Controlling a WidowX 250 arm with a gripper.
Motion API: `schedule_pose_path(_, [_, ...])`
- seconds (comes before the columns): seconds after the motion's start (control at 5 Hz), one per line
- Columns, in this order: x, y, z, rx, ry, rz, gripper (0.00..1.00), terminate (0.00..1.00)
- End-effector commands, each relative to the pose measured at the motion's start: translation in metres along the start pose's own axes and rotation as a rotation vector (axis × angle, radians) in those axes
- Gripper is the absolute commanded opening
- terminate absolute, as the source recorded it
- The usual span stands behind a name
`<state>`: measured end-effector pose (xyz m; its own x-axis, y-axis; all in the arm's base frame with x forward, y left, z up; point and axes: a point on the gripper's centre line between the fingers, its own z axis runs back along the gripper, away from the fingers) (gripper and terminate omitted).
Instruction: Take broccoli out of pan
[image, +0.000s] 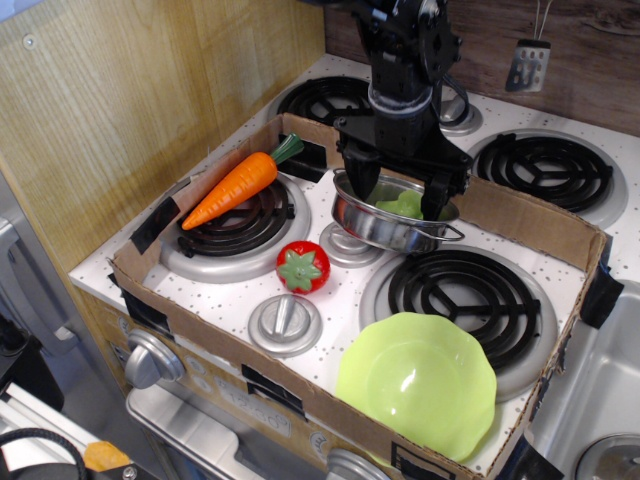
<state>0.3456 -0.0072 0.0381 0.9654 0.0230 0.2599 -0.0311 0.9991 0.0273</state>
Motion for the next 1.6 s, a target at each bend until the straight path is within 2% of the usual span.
schedule_pose_path(0.0, [0.004, -0.012, 0.000, -0.081, -0.089, -0.002, 1.00, 0.00])
schedule_pose_path(0.2, [0.002, -0.013, -0.004, -0.147, -0.110, -0.015, 1.00, 0.00])
schedule_pose_path(0.6, [0.009, -0.015, -0.006, -0.198, -0.130, -0.083, 1.00, 0.00])
schedule_pose_path(0.8, [0.008, -0.021, -0.005, -0.257, -0.149, -0.111, 1.00, 0.00])
schedule_pose_path(1.0, [0.008, -0.024, 0.004, -0.252, -0.125, -0.105, 0.00, 0.00])
schedule_pose_path(1.2, [0.012, -0.029, 0.023, -0.212, -0.112, -0.102, 0.00, 0.00])
schedule_pose_path(1.4, [0.018, -0.032, 0.059, -0.093, -0.147, -0.096, 0.00, 0.00])
